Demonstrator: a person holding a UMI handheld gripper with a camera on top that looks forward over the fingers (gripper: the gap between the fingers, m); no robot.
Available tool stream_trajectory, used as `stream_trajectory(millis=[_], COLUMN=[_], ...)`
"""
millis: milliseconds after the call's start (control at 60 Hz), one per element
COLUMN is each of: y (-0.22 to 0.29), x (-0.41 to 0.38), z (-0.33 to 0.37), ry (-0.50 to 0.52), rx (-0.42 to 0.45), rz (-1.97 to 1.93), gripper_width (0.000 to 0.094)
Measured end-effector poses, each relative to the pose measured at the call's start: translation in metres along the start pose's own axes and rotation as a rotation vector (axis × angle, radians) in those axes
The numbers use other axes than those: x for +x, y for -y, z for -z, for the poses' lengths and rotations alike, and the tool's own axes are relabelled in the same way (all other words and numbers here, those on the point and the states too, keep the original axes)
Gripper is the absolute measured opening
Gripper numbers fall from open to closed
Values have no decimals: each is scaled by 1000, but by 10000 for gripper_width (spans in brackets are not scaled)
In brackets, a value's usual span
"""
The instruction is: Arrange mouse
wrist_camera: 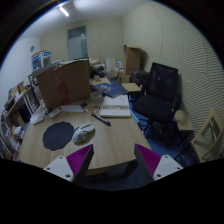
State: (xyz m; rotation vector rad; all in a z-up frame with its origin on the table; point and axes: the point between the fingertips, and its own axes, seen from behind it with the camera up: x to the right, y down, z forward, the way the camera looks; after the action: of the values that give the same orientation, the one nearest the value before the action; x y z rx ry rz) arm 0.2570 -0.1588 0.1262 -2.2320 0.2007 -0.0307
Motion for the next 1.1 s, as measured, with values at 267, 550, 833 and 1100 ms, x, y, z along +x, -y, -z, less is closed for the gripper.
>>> stream_trajectory(millis=[267,550,833,1100], y=[-12,-14,-30,-26], x=[-15,-76,-147,-155], z=[-2,-39,-134,-207], ry=[-18,41,118,54], rx=[-16,16,-20,-32], rz=[39,-2,32,42], gripper_width=[842,841,841,843])
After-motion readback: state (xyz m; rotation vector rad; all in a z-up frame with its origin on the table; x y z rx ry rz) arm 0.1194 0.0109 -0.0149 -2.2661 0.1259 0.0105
